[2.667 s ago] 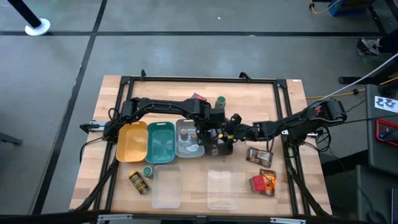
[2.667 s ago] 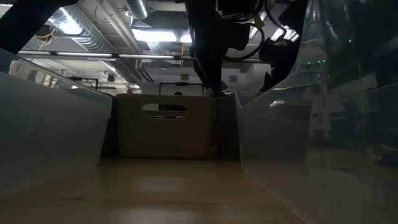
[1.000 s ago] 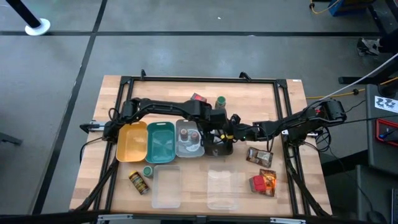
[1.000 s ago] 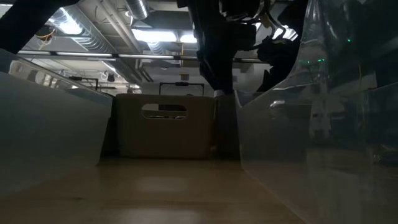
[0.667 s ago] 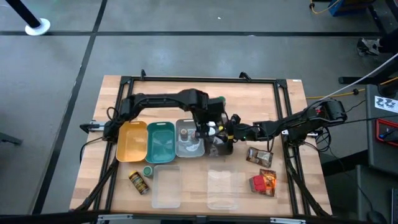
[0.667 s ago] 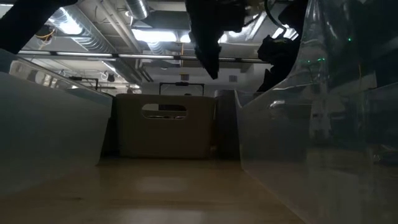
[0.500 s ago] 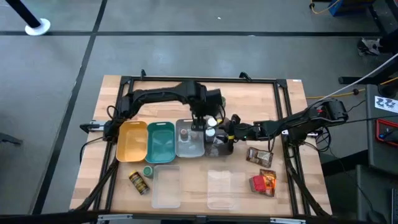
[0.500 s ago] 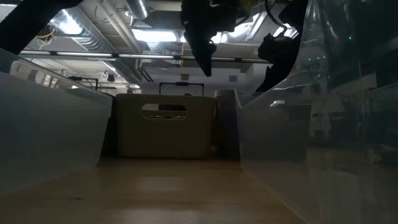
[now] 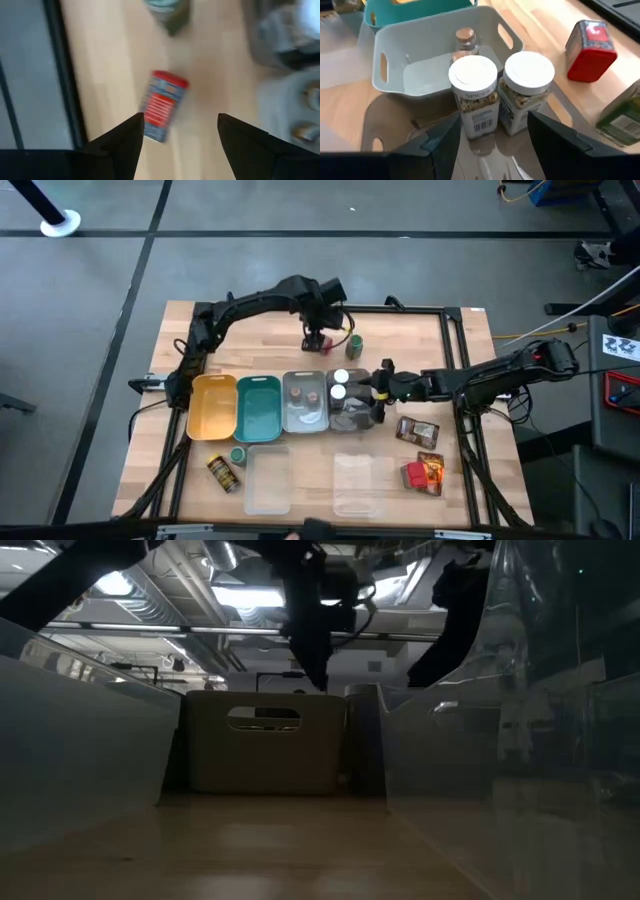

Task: Sort spices by type
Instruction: Put the top red seasoning can into the green bin

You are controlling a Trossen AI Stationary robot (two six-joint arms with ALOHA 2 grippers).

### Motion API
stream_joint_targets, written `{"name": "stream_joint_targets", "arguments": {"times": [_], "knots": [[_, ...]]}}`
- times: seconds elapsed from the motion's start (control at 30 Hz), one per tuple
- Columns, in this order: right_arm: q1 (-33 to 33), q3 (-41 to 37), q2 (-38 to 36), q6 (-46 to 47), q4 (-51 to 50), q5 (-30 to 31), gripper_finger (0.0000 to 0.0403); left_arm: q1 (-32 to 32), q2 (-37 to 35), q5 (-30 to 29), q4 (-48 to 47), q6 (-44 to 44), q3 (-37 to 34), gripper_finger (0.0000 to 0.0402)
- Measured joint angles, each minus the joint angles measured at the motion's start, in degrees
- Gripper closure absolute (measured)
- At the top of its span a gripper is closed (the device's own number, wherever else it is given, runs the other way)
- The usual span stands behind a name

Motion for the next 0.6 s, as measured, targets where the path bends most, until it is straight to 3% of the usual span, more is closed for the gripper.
{"name": "stream_joint_targets", "arguments": {"times": [0.27,0.6], "knots": [[-0.01,0.0,-4.37,-0.02,-2.44,0.05,0.0173,3.25,0.15,2.81,8.71,8.6,-7.73,0.016],[-0.04,0.0,-4.72,-0.02,-3.14,0.06,0.0173,1.82,0.3,2.95,12.59,13.57,-15.47,0.016]]}}
